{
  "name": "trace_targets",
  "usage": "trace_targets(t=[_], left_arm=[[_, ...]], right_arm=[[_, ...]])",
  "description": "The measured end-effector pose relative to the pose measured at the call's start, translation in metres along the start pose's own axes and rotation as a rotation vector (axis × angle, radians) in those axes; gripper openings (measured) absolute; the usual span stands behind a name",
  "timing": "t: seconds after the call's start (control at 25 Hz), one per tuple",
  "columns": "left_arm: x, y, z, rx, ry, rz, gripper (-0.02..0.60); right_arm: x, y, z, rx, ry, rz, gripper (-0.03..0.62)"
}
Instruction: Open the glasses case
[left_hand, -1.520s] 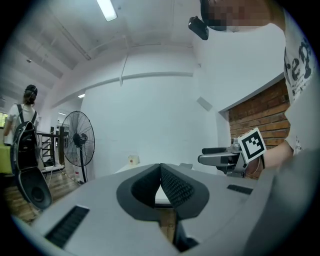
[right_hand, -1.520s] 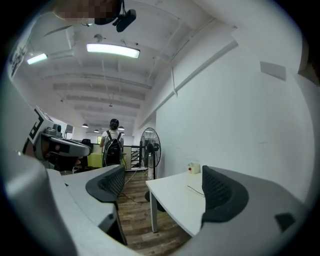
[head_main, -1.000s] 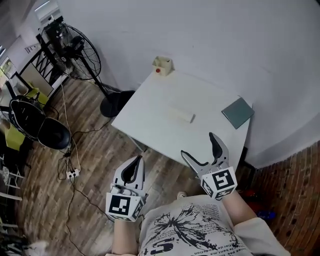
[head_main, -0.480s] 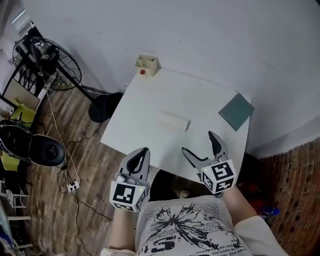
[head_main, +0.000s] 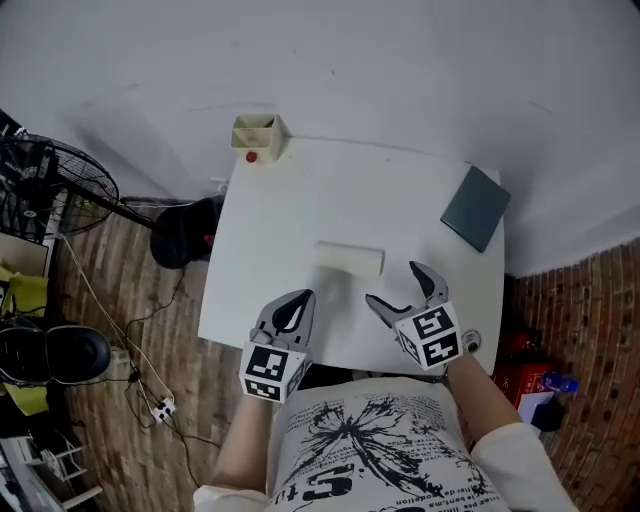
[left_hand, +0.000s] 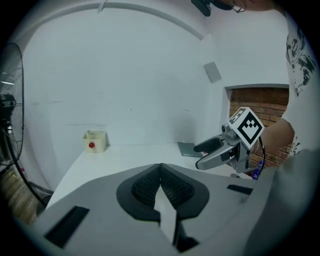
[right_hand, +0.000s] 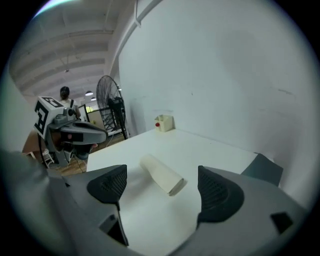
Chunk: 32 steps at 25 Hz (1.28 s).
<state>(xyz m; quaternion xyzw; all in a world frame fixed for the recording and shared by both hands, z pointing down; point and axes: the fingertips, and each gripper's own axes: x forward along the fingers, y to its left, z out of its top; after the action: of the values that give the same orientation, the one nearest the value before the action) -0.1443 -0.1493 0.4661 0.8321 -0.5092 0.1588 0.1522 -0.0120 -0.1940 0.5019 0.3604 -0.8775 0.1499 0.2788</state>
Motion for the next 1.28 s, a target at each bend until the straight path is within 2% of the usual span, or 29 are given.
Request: trace_targets(t=[0.32,0.56,0.68,0.88,1.04,1.12,1.28], left_arm=[[0.063,0.037,-0.065,-0.014,0.203,-0.121,0.014],[0.094,0.043,-0.095,-0.049,0.322,-0.199,0.014],[0.105,0.045,-0.100,-0.062,0.350,-0.214,0.014],[0.116,0.056,-0.108,-0.158,0.408,-0.206,0.014],[0.122,0.058,-0.115,-0.159,0.440,-0.221,0.014],[0.123,0.059,-0.117,-0.165,0.444,-0.224,0.014],[0.122,0.059,-0.118,-0.227,0.432,-0.242,0.014]], right_arm=[[0.068,-0.013,-0.027,0.012,0.202,-0.017,0.420],[0.102,-0.010,-0.038,-0.124,0.305,-0.041,0.393],[0.112,-0.008,-0.041,-0.165,0.329,-0.052,0.393],[0.123,-0.011,-0.047,-0.182,0.369,-0.073,0.385],[0.129,-0.013,-0.052,-0.203,0.393,-0.084,0.374],[0.130,-0.013,-0.053,-0.205,0.398,-0.088,0.374],[0.130,-0.012,-0.052,-0.204,0.402,-0.087,0.373]])
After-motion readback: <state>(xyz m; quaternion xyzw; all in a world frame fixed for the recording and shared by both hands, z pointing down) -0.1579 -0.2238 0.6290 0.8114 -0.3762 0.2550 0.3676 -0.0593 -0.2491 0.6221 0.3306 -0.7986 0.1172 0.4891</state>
